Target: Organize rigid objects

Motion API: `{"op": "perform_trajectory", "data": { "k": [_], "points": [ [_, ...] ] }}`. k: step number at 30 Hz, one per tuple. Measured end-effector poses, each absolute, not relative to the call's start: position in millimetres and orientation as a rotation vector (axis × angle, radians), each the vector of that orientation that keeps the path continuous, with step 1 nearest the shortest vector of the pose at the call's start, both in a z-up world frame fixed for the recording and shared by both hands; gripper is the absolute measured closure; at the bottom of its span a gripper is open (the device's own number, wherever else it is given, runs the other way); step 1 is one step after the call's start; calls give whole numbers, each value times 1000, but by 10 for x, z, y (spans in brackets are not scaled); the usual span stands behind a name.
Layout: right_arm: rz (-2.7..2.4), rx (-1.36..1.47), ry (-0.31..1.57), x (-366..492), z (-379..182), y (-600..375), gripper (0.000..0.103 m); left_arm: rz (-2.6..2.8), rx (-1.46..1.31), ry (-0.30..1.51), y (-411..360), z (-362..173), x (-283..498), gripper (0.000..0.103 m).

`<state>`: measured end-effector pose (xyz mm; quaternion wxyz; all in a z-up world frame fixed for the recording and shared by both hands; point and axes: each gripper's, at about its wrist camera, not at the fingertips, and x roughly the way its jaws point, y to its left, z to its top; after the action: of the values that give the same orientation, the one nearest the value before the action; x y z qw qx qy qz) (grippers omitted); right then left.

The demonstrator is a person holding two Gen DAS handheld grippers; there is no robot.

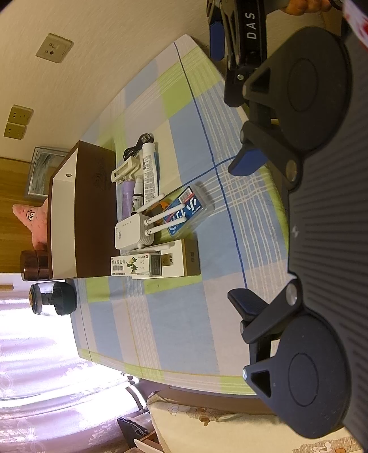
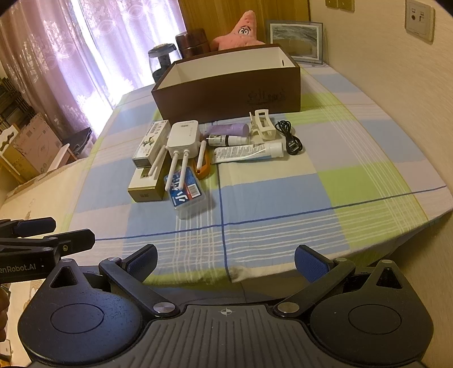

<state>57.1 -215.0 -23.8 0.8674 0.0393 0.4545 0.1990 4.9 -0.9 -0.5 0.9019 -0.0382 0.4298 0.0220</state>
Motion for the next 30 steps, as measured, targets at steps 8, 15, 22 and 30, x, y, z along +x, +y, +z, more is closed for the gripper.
{"op": "perform_trajectory", "data": {
  "k": [8, 15, 22, 30],
  "points": [
    [429, 76, 960, 780, -237, -2103, 2, 62, -84, 895, 85, -35, 264, 19],
    [435, 93, 966, 1022, -273, -2149, 2, 89, -94, 914, 167, -71, 444, 19],
    [442, 111, 970, 1337, -330, -2205, 2, 111, -110, 940, 255, -141, 693, 19],
    [464, 105, 947, 1777, -375, -2269, 2, 138, -105, 926, 308, -177, 1038, 19]
  ]
}}
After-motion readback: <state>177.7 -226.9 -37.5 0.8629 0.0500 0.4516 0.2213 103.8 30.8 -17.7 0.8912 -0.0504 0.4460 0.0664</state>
